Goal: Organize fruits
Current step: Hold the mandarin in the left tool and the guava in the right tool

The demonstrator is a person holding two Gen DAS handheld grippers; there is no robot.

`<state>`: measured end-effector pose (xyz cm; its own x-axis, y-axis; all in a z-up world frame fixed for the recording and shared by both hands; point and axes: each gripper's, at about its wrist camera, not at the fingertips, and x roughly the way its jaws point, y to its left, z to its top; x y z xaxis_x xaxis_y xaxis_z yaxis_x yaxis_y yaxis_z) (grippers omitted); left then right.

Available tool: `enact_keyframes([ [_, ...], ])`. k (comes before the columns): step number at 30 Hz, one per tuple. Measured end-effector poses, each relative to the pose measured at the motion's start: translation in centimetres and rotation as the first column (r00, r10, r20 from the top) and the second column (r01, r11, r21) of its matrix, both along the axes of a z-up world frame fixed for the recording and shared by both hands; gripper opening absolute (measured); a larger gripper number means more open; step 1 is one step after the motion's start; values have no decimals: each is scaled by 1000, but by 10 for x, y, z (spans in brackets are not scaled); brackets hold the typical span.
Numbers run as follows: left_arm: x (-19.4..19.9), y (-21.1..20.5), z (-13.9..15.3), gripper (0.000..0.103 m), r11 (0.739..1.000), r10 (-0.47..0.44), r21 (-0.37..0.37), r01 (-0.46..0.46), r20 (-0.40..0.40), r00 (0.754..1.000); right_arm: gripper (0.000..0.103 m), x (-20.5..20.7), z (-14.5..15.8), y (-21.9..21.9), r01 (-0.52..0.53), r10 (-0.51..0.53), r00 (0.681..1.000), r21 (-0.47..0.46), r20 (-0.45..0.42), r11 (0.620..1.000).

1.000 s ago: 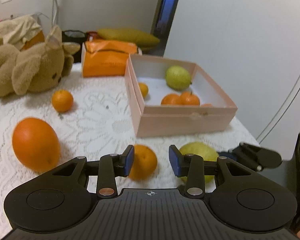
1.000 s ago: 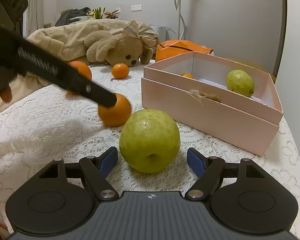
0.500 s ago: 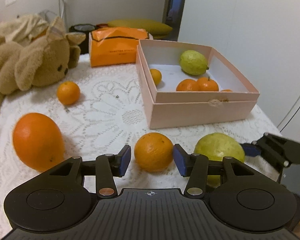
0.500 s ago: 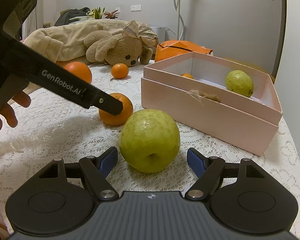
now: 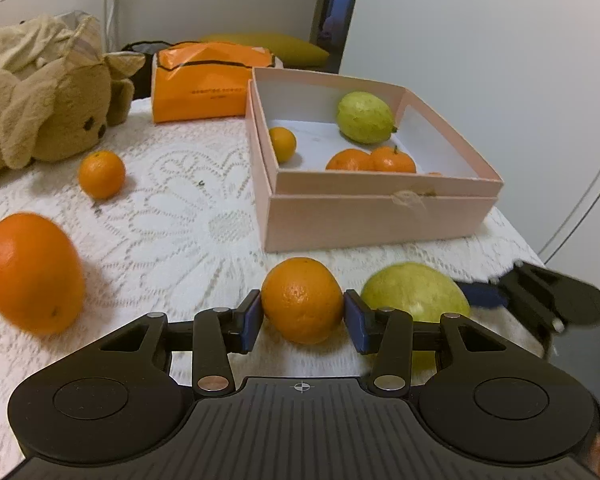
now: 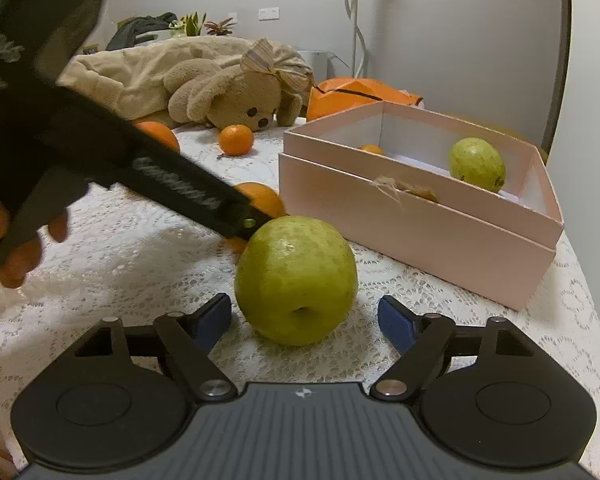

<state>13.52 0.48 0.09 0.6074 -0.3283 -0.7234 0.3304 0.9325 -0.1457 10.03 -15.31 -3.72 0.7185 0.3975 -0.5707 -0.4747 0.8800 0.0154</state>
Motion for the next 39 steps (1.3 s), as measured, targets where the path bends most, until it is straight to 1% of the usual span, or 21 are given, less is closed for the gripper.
enact_keyframes([
  [5, -24, 18, 0, 49, 998, 16, -53, -17, -28, 999, 90, 8, 1, -5, -5, 5, 999, 13, -48, 1000],
  [9, -43, 28, -3, 49, 995, 11, -97, -14, -36, 999, 92, 7, 3, -2, 9, -10, 998, -16, -61, 1000],
  [11, -48, 33, -4, 49, 994, 11, -108, -15, -33, 999, 90, 7, 6, -4, 6, -8, 997, -21, -76, 1000],
  [12, -49, 36, -4, 49, 993, 13, -117, -17, -35, 999, 87, 5, 9, -8, 21, -21, 997, -3, -76, 1000],
  [15, -51, 43, -6, 49, 989, 10, -147, -16, -45, 999, 86, -5, 21, -14, 11, -10, 1000, 40, -15, 999],
  [17, -53, 44, -6, 49, 989, 3, -147, -9, -40, 999, 86, -11, 32, -13, 1, -3, 999, 50, 34, 999],
  [18, -54, 43, -6, 49, 990, 0, -144, -5, -36, 999, 86, -11, 36, -12, -1, -1, 999, 43, 42, 999],
  [21, -57, 42, -6, 49, 990, -5, -138, 2, -27, 1000, 82, 2, 42, 0, 16, -15, 999, -22, 28, 1000],
  [22, -58, 43, -6, 49, 990, -4, -142, 0, -27, 1000, 80, 7, 43, 2, 19, -19, 1000, -25, 17, 1000],
  [24, -59, 45, -6, 48, 988, 2, -155, -7, -31, 1000, 80, 17, 43, 5, 27, -27, 1000, -21, -14, 999],
  [26, -59, 47, -6, 48, 986, 6, -166, -11, -35, 999, 77, 26, 42, 8, 50, -51, 998, -32, -43, 998],
  [29, -59, 48, -6, 48, 985, 10, -173, -16, -39, 999, 77, 24, 42, 1, 52, -53, 997, -23, -53, 998],
  [31, -58, 47, -5, 48, 985, 12, -173, -18, -37, 999, 77, 17, 47, -9, 62, -62, 997, -19, -37, 998],
  [33, -56, 45, -4, 48, 984, 6, -179, -11, -29, 1000, 77, 7, 52, -20, 89, -89, 996, -33, 2, 995],
  [37, -49, 42, -2, 48, 982, 14, -186, -16, -13, 1000, 77, -9, 56, -38, 195, -181, 977, -124, 109, 973],
  [39, -46, 42, -1, 48, 983, 35, -181, -36, -9, 999, 77, -12, 56, -46, 235, -217, 967, -140, 131, 962],
])
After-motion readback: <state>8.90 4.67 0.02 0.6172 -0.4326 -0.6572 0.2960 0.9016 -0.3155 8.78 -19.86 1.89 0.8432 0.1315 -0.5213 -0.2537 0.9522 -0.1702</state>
